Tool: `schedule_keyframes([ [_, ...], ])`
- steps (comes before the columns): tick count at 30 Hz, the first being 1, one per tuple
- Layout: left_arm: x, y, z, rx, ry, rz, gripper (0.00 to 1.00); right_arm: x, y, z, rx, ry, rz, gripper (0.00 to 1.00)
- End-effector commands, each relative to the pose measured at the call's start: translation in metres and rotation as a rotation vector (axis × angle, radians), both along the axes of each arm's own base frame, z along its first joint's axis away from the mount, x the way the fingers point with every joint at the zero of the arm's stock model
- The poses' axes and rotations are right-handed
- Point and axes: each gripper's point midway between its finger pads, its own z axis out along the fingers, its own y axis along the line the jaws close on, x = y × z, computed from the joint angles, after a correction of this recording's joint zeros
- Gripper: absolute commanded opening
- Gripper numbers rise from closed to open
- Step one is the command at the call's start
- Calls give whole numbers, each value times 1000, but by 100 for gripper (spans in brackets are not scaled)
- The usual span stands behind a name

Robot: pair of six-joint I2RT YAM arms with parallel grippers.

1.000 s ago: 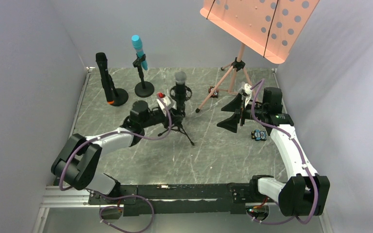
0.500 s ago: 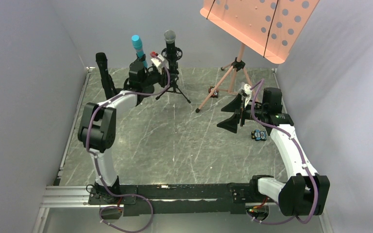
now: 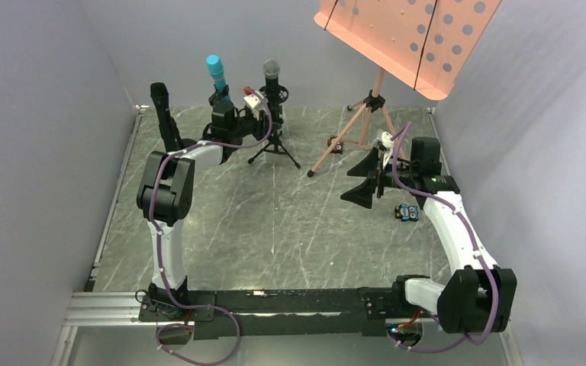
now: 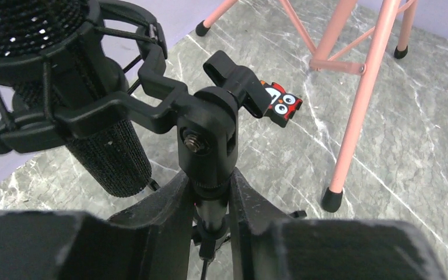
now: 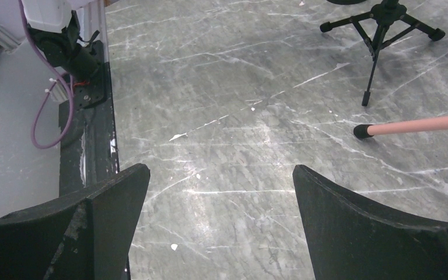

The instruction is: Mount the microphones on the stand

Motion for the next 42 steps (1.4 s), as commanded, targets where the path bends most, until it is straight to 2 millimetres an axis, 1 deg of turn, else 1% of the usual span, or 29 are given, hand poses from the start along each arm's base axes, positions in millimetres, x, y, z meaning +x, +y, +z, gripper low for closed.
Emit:
schedule_keyframes([
  [1,-9,3,23,20,-79,-8,37,5,0,15,1,-71,17,100],
  [2,-11,4,25,21,-80,-4,44,5,0,16,0,-74,16,100],
  [4,-15,6,28,20,-84,1,55,5,0,15,-3,-77,13,100],
  [9,-24,12,43,13,-97,34,75,5,0,15,-8,-83,8,100],
  [12,-33,20,53,11,-99,68,84,6,-1,14,-17,-89,2,100],
  [15,-49,30,58,14,-62,111,88,9,-4,11,-38,-97,-10,100],
  [16,-57,34,61,12,-47,127,89,10,-4,10,-46,-102,-16,100],
  [17,-66,39,57,10,-7,151,90,11,-6,9,-56,-105,-23,100],
  [19,-89,47,69,-4,35,195,92,13,-8,8,-75,-116,-37,100],
  [20,-101,51,73,-1,55,213,93,17,-15,9,-82,-120,-68,100],
  [21,-114,54,75,7,76,223,98,18,-18,10,-82,-124,-78,100],
  [23,-143,62,89,17,110,227,99,20,-27,15,-74,-131,-110,100],
  [24,-159,68,99,22,111,229,99,20,-31,19,-64,-140,-119,100],
  [26,-187,86,112,34,124,265,99,22,-48,30,-36,-151,-177,100],
  [29,-227,111,129,-37,139,264,99,23,-75,47,-15,-171,-276,100],
  [30,-234,125,128,-83,171,288,99,24,-84,50,-29,-170,-323,100],
  [31,-243,135,128,-128,187,297,99,24,-91,51,-52,-169,-361,100],
  [32,-253,138,126,-160,199,277,99,24,-99,51,-81,-163,-408,100],
  [33,-256,154,119,-213,238,304,99,24,-108,50,-106,-144,-466,100],
  [35,-263,172,110,-271,285,330,99,26,-129,49,-138,-100,-633,100],
  [36,-265,181,103,-274,308,364,99,28,-142,49,-146,-78,-734,100],
  [38,-266,199,88,-206,316,480,99,29,-170,49,-155,-53,-946,100],
  [40,-271,209,84,-165,285,553,99,26,-195,54,-142,-48,-1144,100],
  [42,-276,211,83,-162,260,574,99,20,-206,59,-86,-21,-1275,100],
])
